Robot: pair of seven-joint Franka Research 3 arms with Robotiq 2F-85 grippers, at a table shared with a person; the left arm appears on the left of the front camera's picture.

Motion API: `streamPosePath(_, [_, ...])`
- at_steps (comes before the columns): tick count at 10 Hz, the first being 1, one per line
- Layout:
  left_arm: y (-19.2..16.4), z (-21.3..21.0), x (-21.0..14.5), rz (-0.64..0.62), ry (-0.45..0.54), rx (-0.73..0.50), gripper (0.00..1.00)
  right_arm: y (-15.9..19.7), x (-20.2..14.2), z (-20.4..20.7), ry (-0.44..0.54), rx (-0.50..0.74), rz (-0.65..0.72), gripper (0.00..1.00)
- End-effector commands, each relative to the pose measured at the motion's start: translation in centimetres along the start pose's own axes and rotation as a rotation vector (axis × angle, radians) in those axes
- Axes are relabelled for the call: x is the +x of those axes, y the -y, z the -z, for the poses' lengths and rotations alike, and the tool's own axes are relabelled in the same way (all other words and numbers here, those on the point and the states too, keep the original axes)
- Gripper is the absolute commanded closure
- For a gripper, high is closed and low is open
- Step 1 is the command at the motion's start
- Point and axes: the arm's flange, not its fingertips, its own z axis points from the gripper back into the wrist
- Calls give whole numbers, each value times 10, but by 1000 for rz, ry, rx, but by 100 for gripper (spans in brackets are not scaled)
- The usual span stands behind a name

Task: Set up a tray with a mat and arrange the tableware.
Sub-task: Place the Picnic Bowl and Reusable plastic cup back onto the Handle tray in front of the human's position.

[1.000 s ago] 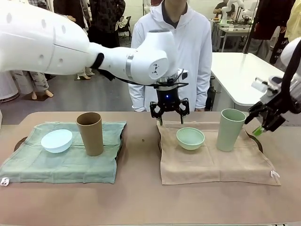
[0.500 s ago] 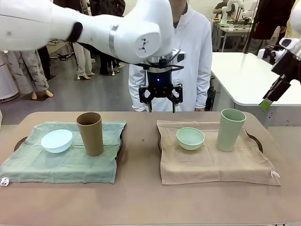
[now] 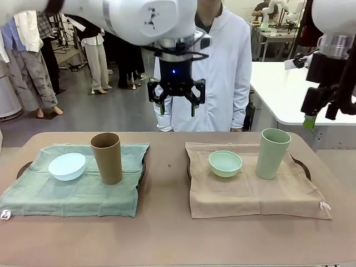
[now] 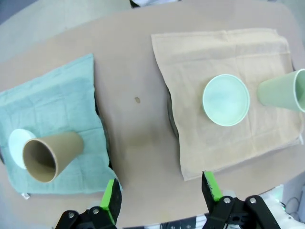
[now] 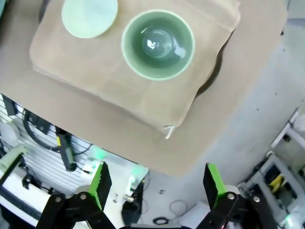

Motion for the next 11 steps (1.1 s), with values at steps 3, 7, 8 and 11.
streamPosePath(3, [5, 16, 3, 12, -22, 0, 11, 16, -4, 7, 23, -3, -49, 0])
streamPosePath(7, [5, 16, 3, 12, -22, 0, 11, 16, -4, 7, 23, -3, -49, 0])
streamPosePath(8, [5, 16, 3, 12, -22, 0, 11, 16, -4, 7, 23, -3, -49, 0])
streamPosePath(11, [5, 16, 3, 12, -22, 0, 11, 16, -4, 7, 23, -3, -49, 0])
